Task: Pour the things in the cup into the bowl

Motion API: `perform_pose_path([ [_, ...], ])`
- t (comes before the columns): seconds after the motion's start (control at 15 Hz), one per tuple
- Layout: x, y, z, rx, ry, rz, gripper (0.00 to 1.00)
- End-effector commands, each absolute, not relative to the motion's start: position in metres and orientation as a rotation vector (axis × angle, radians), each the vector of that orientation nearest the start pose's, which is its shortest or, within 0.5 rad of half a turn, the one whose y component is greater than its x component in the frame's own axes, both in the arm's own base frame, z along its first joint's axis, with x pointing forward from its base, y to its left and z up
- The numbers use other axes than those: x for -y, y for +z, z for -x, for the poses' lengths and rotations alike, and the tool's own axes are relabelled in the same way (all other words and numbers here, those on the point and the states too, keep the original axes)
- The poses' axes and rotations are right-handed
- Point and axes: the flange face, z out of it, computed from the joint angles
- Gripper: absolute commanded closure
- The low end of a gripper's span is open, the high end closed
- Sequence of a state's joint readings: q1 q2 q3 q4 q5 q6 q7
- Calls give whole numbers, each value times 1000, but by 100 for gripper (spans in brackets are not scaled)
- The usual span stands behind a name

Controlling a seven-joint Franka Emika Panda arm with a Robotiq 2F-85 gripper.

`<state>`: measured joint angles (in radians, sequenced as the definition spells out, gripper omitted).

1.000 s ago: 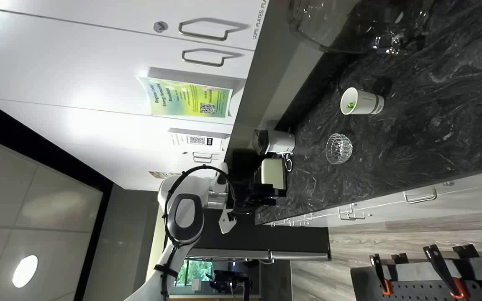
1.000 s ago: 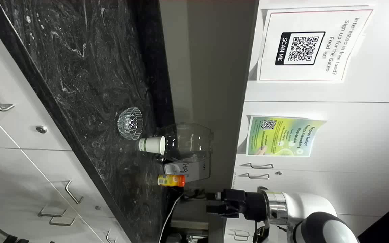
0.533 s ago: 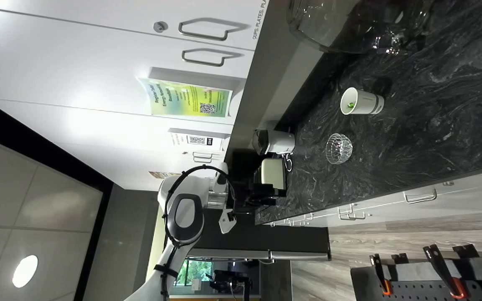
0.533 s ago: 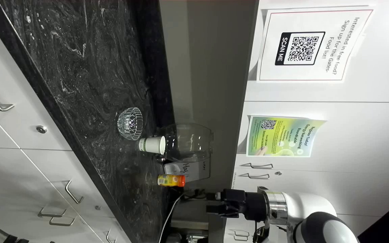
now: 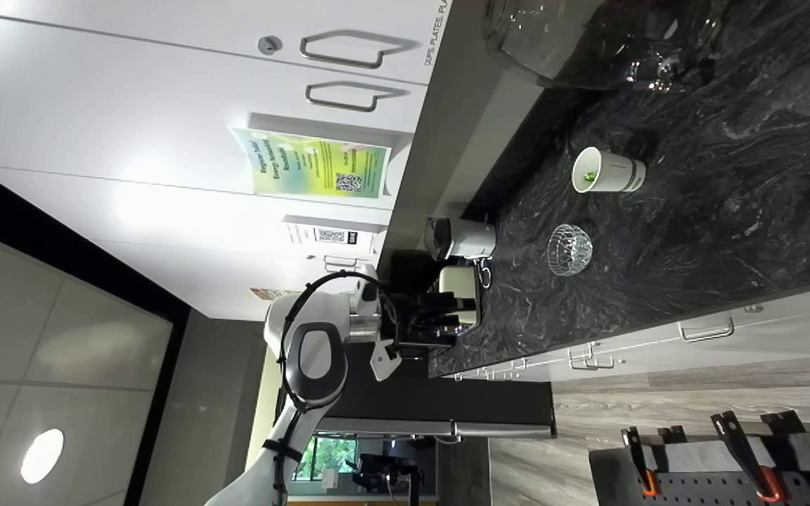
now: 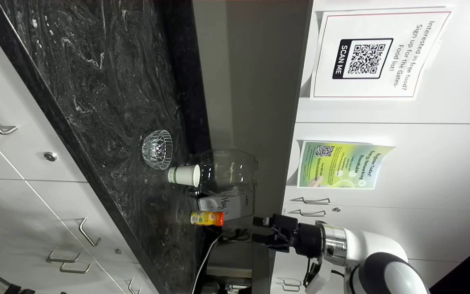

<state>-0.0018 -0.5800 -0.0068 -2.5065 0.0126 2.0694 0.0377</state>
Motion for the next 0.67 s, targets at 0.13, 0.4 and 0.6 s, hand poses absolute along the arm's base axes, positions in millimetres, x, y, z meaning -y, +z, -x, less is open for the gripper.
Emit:
perform_pose_path([
  [0.13, 25, 487, -443, -283, -530, 3133, 0],
  [0.4, 56, 460, -479, -497, -590, 3139, 0],
  [0.6, 77, 425, -502, -635, -538, 3171, 0],
])
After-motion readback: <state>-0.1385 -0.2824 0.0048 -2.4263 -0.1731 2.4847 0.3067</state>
